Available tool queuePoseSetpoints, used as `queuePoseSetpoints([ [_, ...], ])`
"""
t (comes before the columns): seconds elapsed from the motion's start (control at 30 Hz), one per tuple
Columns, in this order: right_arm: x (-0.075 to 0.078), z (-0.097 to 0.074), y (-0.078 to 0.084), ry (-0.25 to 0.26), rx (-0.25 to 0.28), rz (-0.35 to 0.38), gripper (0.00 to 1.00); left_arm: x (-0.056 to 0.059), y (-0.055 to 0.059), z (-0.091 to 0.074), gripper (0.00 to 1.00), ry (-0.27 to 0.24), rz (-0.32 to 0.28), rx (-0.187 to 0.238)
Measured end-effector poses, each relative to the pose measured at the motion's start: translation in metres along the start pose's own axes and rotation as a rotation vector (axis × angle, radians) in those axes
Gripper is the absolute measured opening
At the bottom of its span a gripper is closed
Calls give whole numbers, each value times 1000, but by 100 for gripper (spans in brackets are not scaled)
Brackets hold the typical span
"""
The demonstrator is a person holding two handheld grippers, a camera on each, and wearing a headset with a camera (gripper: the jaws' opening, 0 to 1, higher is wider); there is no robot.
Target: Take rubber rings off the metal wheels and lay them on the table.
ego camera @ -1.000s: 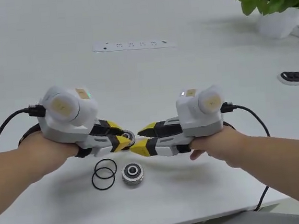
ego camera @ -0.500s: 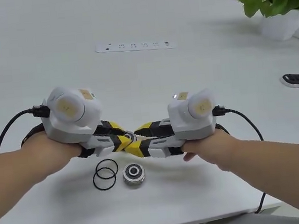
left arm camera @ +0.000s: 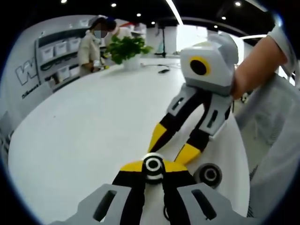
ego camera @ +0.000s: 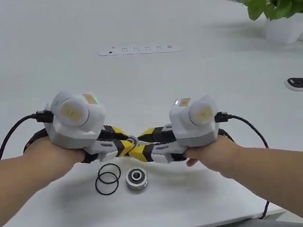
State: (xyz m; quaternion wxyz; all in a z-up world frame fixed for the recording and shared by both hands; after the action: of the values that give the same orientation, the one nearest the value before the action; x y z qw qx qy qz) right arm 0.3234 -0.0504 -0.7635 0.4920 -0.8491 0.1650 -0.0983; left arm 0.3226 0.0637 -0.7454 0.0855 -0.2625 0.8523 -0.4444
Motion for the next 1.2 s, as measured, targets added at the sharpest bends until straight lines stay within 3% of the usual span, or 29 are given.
queuePoseSetpoints([
  [0.87, 3, -7, 7, -13, -23, 12, 5, 2, -2, -2, 14, -6, -10, -4],
  [1.2, 7, -10, 9, -11, -6, 134, 0, 2, -2, -3, 13, -9, -4, -6],
])
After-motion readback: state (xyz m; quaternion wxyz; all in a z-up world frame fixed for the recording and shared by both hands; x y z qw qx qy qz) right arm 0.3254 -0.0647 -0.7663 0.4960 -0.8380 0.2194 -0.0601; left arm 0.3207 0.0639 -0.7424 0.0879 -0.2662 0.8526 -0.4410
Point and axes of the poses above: the centre of the closed fingertips' face, and the gripper's own axes: z roughly forward along the fingers, x roughly to its right, y roughly out of its underside, the point moved 8 cm from there along -z, roughly backward along the fingers, and after that the axes turned 7 degrees about -z, right-handed, at the moved point
